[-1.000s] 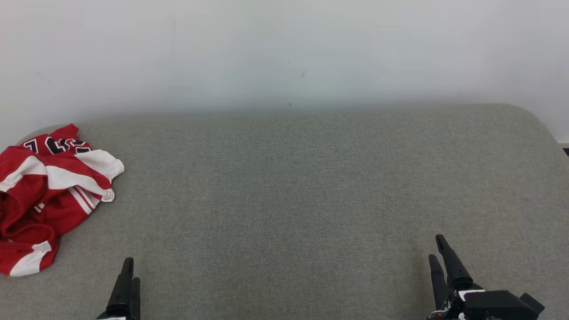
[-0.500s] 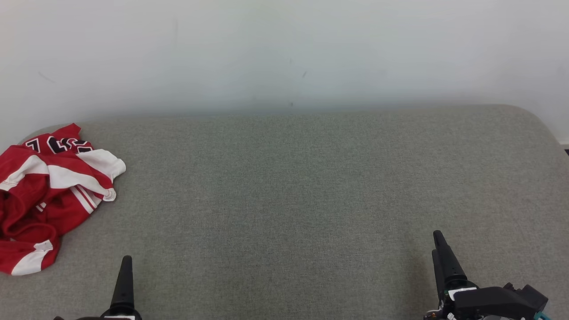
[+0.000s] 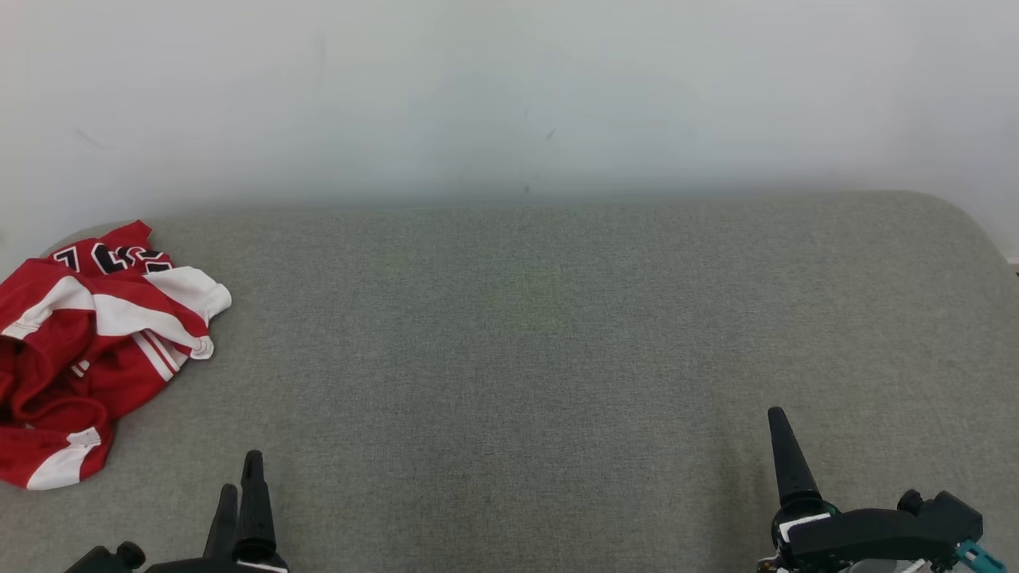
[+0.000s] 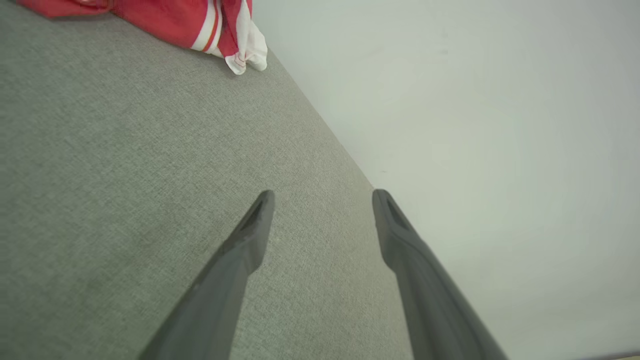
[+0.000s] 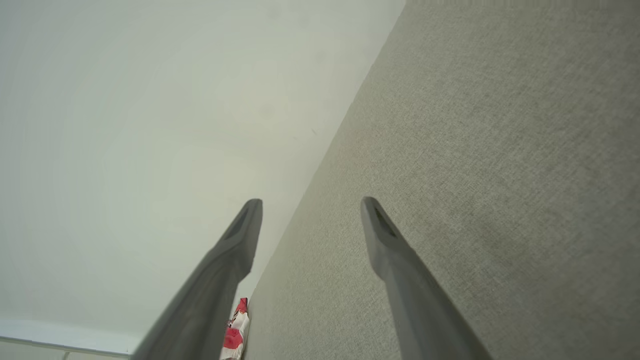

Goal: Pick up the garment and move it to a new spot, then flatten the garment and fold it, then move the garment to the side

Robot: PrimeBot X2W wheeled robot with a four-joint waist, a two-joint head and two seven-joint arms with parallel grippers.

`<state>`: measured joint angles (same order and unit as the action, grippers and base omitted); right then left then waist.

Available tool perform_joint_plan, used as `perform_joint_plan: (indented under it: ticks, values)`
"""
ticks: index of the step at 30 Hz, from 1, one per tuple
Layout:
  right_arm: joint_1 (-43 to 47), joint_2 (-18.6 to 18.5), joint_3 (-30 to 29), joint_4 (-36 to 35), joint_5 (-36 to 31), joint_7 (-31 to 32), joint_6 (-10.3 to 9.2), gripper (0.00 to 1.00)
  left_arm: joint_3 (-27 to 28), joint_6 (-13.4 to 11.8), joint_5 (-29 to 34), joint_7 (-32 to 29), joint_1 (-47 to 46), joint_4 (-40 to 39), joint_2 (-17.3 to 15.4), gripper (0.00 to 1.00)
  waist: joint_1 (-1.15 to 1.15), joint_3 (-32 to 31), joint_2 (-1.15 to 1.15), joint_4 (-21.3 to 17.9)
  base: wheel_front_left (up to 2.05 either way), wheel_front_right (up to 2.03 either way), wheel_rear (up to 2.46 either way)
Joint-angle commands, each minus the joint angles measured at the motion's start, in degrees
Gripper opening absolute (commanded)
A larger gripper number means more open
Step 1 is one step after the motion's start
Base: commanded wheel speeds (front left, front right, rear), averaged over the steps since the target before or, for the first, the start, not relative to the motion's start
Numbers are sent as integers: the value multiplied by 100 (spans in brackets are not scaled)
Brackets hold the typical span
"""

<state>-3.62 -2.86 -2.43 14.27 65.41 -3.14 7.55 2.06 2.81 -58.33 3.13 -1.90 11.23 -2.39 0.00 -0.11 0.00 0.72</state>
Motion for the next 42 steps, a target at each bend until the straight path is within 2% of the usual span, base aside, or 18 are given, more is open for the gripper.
perform_joint_plan:
  ticks: [1, 8, 18, 33, 42]
  values:
    - [-77, -4, 23, -117, -322, -71, -4, 100, -47, -41, 356, 66, -11, -110, -35, 100, 0, 0, 0, 6, 0, 0, 0]
    - [-23, -4, 36, -150, -1296, -201, -5, 100, -190, -172, 1301, 202, 4, -193, -39, 100, 0, 2, 0, 19, 0, 0, 0]
    - [-5, -3, 45, -109, -2185, -360, -5, 100, -398, -290, 2271, 362, 39, -272, -112, 100, 0, 0, 0, 23, 0, 0, 0]
    - [-33, -3, -27, 6, -3210, -594, -7, 100, -794, -472, 3393, 597, 24, -316, -306, 100, 0, 20, 0, 65, 0, 0, 0]
    - [-56, -2, -15, 87, -3708, -720, -8, 100, -959, -519, 3806, 717, 31, -307, -384, 100, 0, 31, 0, 90, 0, 0, 0]
